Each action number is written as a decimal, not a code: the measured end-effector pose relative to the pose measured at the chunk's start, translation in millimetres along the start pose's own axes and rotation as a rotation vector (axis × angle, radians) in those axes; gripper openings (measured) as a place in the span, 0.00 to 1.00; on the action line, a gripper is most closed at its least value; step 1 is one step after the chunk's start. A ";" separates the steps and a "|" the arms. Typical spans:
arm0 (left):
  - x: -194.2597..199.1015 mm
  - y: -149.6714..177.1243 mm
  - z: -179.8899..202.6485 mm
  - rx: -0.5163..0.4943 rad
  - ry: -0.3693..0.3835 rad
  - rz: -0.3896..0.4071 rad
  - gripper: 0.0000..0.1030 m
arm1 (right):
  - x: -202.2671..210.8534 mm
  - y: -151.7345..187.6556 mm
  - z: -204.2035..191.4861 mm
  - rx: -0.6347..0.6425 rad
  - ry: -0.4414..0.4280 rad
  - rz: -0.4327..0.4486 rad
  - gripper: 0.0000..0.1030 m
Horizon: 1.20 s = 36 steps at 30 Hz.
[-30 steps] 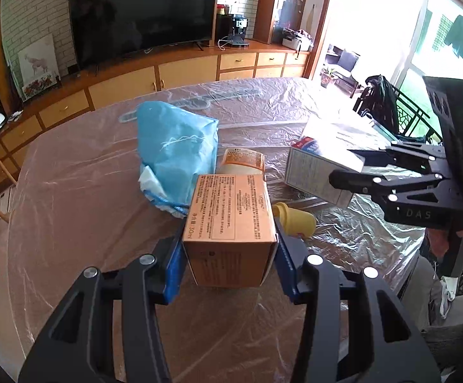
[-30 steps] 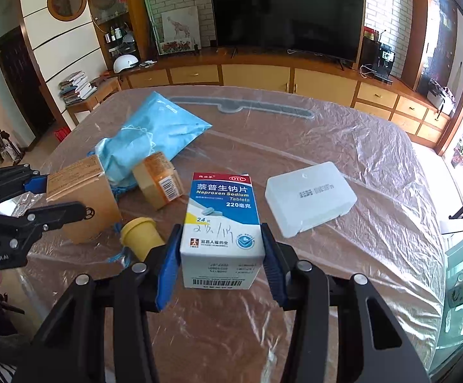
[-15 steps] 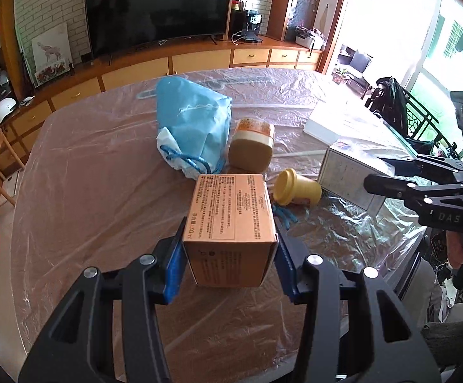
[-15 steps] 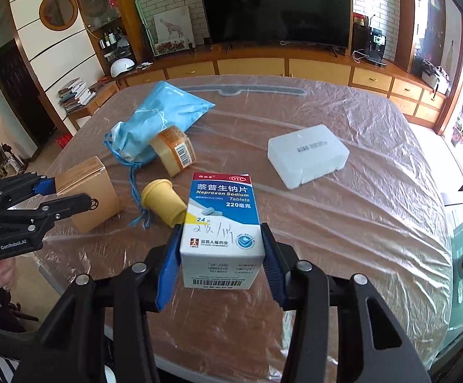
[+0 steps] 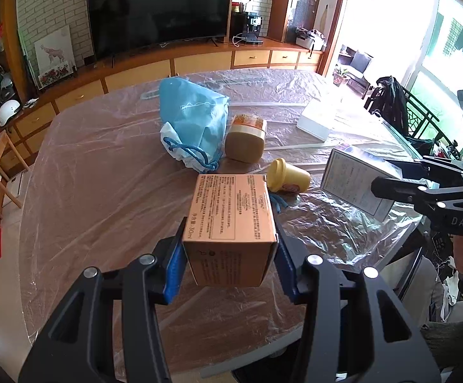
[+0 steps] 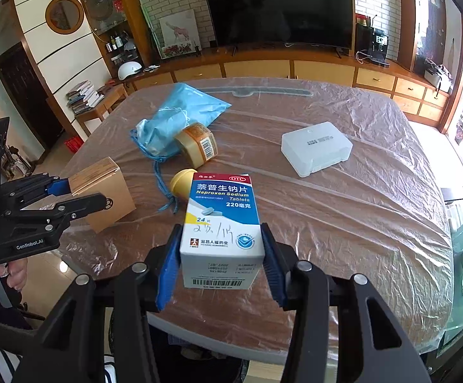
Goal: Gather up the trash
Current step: 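Grasp the cardboard box with the left tool while the right tool grasps the white medicine box, then carry the cardboard box and medicine box over the black trash bin with both tools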
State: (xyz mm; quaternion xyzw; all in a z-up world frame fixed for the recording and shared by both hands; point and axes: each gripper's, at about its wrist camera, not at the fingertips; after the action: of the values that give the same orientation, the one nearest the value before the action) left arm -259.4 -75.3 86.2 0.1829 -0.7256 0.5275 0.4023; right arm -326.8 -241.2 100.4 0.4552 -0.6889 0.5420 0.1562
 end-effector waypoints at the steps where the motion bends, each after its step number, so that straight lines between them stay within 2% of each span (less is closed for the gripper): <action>1: 1.5 0.9 -1.1 0.001 0.002 0.001 0.48 | 1.7 0.4 -1.5 0.002 -0.002 0.000 0.45; 15: 44.3 26.2 4.4 -0.041 0.065 0.015 0.48 | 33.0 27.6 -31.3 0.038 -0.092 -0.022 0.45; 25: 57.9 41.3 12.4 -0.073 0.104 -0.003 0.48 | 44.3 44.4 -43.3 0.050 -0.143 -0.056 0.45; 36: 59.5 70.0 35.1 -0.158 0.140 -0.059 0.48 | 43.7 75.6 -54.8 0.080 -0.181 -0.150 0.45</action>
State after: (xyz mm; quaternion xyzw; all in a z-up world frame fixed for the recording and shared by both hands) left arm -357.6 -71.6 85.0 0.1346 -0.7292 0.4681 0.4807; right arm -425.7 -212.6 105.6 0.5582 -0.6421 0.5127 0.1152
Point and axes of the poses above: each gripper's, at about its wrist camera, not at the fingertips, and x roughly against the way its jaws point, z to its right, y to its underside, and after that the axes turned 14 degrees about -y, right-handed
